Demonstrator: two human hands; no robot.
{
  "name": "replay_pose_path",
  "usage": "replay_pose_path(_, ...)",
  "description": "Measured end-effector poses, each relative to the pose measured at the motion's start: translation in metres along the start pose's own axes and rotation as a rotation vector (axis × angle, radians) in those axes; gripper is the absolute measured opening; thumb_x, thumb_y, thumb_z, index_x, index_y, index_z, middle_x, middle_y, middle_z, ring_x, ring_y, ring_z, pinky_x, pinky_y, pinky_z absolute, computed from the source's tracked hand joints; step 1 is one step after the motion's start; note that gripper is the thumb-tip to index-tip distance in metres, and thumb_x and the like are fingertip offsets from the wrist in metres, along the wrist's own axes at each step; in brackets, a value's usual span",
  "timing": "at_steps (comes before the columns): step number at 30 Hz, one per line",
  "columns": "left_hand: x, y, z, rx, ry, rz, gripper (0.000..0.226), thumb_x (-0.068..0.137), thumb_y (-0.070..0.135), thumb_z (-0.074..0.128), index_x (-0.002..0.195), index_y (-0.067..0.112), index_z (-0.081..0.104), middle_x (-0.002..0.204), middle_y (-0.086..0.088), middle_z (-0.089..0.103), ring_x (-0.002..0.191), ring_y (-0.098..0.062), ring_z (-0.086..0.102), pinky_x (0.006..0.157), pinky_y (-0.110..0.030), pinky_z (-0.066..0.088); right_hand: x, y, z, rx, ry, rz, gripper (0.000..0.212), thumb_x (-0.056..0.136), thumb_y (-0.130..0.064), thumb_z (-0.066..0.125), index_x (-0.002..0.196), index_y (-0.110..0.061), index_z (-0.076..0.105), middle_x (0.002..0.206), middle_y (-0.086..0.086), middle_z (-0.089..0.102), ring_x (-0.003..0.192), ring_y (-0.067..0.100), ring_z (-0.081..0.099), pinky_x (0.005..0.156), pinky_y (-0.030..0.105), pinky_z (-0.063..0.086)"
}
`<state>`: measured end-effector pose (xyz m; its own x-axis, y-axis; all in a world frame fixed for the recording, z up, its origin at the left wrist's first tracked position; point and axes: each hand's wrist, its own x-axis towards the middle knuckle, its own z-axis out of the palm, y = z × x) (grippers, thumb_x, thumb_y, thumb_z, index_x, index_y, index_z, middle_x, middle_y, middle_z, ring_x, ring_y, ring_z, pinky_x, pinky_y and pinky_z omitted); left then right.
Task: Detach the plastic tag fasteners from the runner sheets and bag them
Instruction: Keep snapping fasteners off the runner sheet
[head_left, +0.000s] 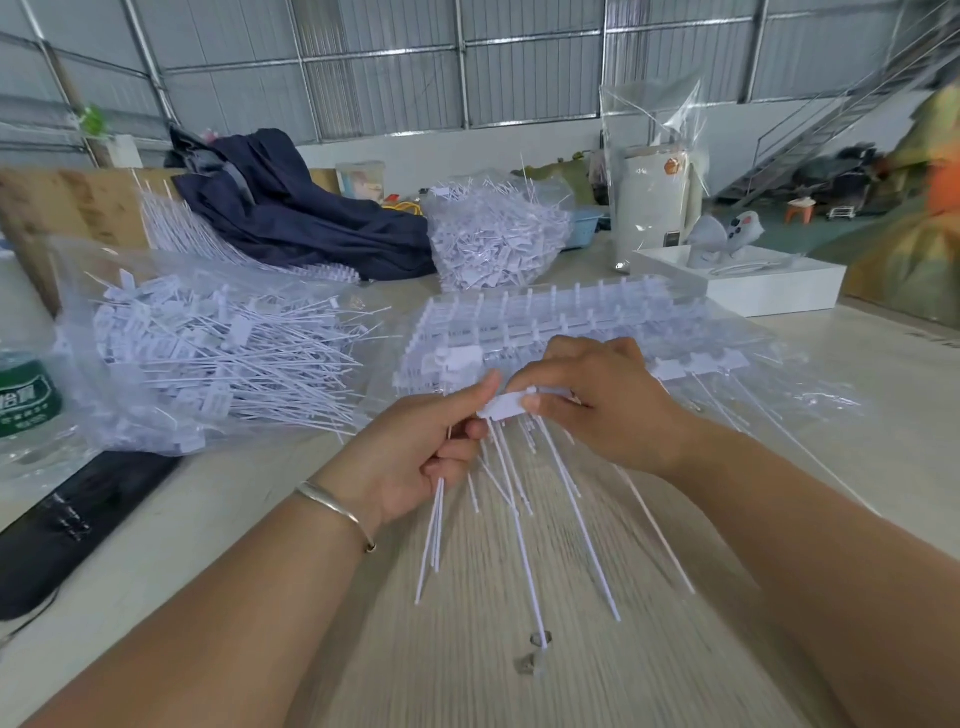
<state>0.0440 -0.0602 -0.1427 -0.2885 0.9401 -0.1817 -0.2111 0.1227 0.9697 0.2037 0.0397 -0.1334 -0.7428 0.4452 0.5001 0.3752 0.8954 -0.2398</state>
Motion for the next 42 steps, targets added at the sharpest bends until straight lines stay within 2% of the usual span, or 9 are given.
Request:
replay_pose_path(8,-0.001,0.0,-0.001,0.06,0.109,0.073,0.017,0.074,0.018,0.078,0.077,0.01,0.064,0.054,0.007,0.037,0.037,-0.004,0.023,0.033,-0.015,0.015,-0.002,0.012,-0.009,0.269,-0.014,0.092,0.023,0.089,-0.043,0.061,0.101,-0.024,0.065,0.07,-0.01,0.053,0.064,0.003,0.048,0.081,0.029,0.034)
replay_pose_path(12,-0.005,0.002,0.001,-0.104,-0.056,0.07,0.017,0.067,0.02,0.075,0.074,0.014,0.06,0.061,0.006,0.032,0.038,-0.002,0.021,0.032,-0.013,0.014,-0.001,0.014,-0.016,0.5,-0.068,0.124,0.03,0.087,-0.04,0.066,0.073,-0.014,0.061,0.06,-0.006,0.047,0.057,0.007,0.042,0.06,0.02,0.035)
replay_pose_path(17,-0.011,0.003,0.009,-0.309,-0.256,0.084,0.017,0.075,0.022,0.072,0.06,0.017,0.067,0.059,0.009,0.026,0.037,-0.003,0.023,0.032,-0.012,0.016,-0.001,0.004,-0.021,0.658,-0.118,0.176,0.053,0.073,-0.062,0.058,0.071,-0.009,0.059,0.056,-0.006,0.054,0.057,0.009,0.049,0.064,0.02,0.041)
replay_pose_path(23,-0.012,-0.004,0.018,-0.315,-0.436,0.007,0.046,0.056,0.033,0.092,0.083,0.017,0.059,0.059,0.008,0.025,0.037,0.0,0.026,0.034,-0.012,0.015,-0.005,-0.007,-0.022,0.802,-0.155,0.179,0.039,0.069,-0.058,0.062,0.064,-0.019,0.057,0.065,0.009,0.043,0.064,0.019,0.037,0.059,0.019,0.033)
replay_pose_path(27,-0.011,-0.005,0.018,-0.291,-0.347,0.007,0.028,0.073,0.033,0.077,0.091,0.015,0.064,0.065,0.008,0.042,0.04,-0.001,0.029,0.039,-0.013,0.011,-0.005,-0.008,-0.019,0.805,-0.102,0.191,0.037,0.071,-0.052,0.066,0.066,-0.016,0.061,0.066,0.008,0.038,0.065,0.02,0.033,0.063,0.029,0.028)
replay_pose_path(31,-0.008,-0.003,0.017,-0.247,-0.158,0.073,0.014,0.071,0.029,0.072,0.064,0.016,0.073,0.065,0.006,0.06,0.038,-0.002,0.034,0.032,-0.011,0.014,-0.003,0.003,-0.028,0.805,0.072,0.232,0.05,0.063,-0.047,0.079,0.076,0.0,0.068,0.067,0.012,0.047,0.065,0.02,0.039,0.067,0.029,0.034)
replay_pose_path(34,-0.004,-0.004,0.016,-0.179,-0.006,0.075,0.009,0.069,0.022,0.076,0.07,0.014,0.072,0.063,0.004,0.056,0.038,-0.002,0.031,0.03,-0.013,0.015,-0.003,0.01,-0.032,0.77,0.202,0.255,0.031,0.064,-0.036,0.085,0.073,-0.008,0.076,0.058,0.0,0.058,0.055,0.009,0.045,0.062,0.018,0.038)
replay_pose_path(37,-0.001,-0.007,0.012,-0.029,0.148,0.056,0.009,0.078,0.013,0.074,0.073,0.011,0.066,0.058,0.003,0.051,0.036,-0.004,0.028,0.03,-0.015,0.017,-0.003,0.009,-0.024,0.423,0.135,0.275,0.017,0.07,-0.039,0.083,0.076,-0.024,0.079,0.047,-0.021,0.053,0.045,-0.005,0.046,0.052,0.013,0.031)
replay_pose_path(42,-0.002,-0.003,0.009,0.02,0.151,0.027,0.009,0.08,0.012,0.074,0.085,0.008,0.067,0.052,0.005,0.052,0.035,-0.004,0.027,0.03,-0.015,0.017,-0.002,0.011,-0.02,0.433,0.126,0.247,0.011,0.076,-0.03,0.08,0.086,-0.025,0.079,0.043,-0.03,0.05,0.049,-0.009,0.051,0.048,0.005,0.032)
